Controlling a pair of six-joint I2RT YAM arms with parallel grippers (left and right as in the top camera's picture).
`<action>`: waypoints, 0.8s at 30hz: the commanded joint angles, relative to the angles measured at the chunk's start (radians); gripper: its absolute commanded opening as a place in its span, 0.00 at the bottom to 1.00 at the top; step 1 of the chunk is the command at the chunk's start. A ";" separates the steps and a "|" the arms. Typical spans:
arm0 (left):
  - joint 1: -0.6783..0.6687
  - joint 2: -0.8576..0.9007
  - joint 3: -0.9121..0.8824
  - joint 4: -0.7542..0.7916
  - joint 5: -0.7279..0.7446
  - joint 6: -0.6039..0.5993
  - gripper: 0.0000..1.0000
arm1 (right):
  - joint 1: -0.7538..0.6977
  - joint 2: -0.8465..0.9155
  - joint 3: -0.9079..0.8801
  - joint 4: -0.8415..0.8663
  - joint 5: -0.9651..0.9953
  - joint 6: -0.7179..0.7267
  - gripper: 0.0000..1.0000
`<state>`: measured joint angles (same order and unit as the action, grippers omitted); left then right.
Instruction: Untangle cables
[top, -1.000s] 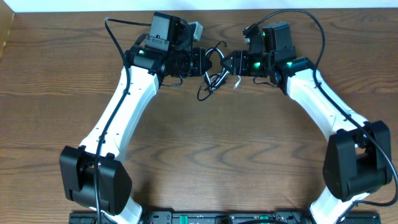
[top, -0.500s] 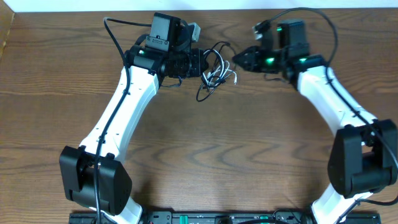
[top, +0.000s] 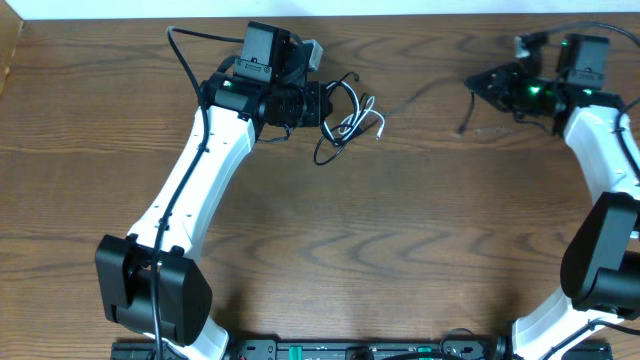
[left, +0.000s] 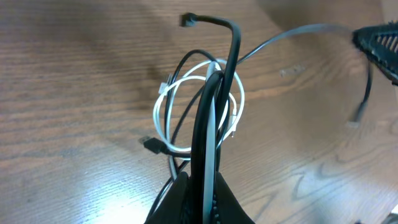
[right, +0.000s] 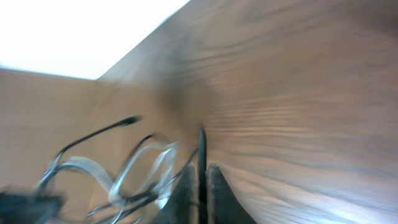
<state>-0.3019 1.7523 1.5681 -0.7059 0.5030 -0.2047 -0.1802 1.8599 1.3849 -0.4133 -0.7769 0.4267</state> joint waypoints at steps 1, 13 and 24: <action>0.003 -0.018 0.017 0.007 0.087 0.079 0.07 | -0.005 -0.037 0.008 -0.025 0.135 -0.095 0.56; 0.003 -0.018 0.017 0.109 0.327 0.156 0.08 | 0.090 -0.079 0.008 -0.050 -0.128 -0.200 0.73; 0.003 -0.018 0.017 0.110 0.315 0.095 0.08 | 0.333 -0.067 0.008 -0.089 0.083 0.004 0.56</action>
<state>-0.3019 1.7523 1.5681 -0.6014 0.7879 -0.0971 0.1078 1.7927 1.3853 -0.4957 -0.7849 0.3443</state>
